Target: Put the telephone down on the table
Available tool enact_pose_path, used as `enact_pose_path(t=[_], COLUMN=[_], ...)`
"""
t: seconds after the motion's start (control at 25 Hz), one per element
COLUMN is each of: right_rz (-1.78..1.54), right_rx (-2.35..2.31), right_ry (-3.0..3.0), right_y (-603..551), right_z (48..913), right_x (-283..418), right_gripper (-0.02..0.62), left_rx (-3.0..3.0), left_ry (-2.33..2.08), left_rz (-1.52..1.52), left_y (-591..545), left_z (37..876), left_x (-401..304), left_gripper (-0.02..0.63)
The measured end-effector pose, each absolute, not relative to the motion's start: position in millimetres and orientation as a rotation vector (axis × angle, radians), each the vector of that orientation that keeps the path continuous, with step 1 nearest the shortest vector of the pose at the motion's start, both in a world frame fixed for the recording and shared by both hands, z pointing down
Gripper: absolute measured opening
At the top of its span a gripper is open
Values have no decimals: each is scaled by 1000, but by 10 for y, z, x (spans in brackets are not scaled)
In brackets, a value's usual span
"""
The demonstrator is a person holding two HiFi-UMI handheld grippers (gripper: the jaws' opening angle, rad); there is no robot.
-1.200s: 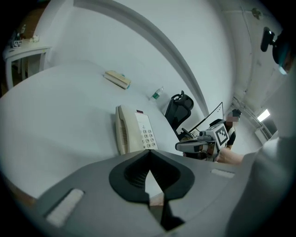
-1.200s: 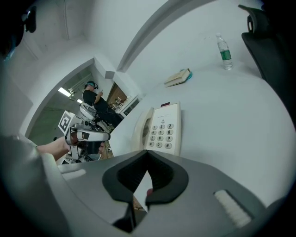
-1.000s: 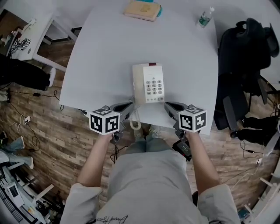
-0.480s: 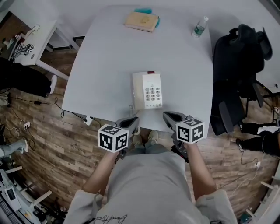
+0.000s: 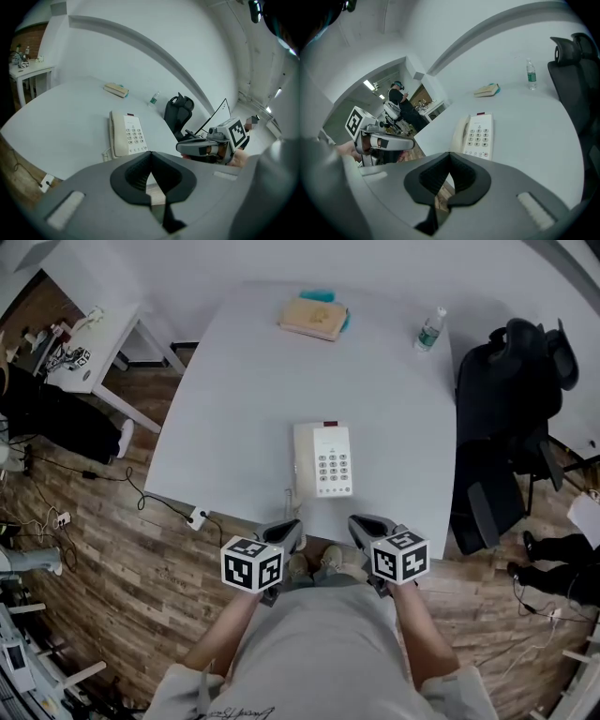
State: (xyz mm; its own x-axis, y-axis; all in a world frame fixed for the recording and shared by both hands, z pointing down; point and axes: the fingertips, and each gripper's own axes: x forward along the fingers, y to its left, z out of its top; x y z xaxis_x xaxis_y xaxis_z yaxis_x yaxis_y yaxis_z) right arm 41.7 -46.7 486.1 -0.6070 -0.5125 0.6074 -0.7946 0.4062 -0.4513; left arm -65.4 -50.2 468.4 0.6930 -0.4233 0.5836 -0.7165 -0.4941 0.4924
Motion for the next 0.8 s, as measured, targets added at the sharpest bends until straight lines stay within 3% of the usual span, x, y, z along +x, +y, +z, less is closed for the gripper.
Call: enact_pose_path(t=[0.8], right_rz=[1009], right_rx=[1114], right_ry=[-2277], right_y=[-339], right_z=[4859], right_x=[362], right_gripper=[3], left_rx=[2153], left_ry=[-869], left_rz=[514], left_y=[-330], left_z=[4682], left_x=[-673], left_gripper=[13])
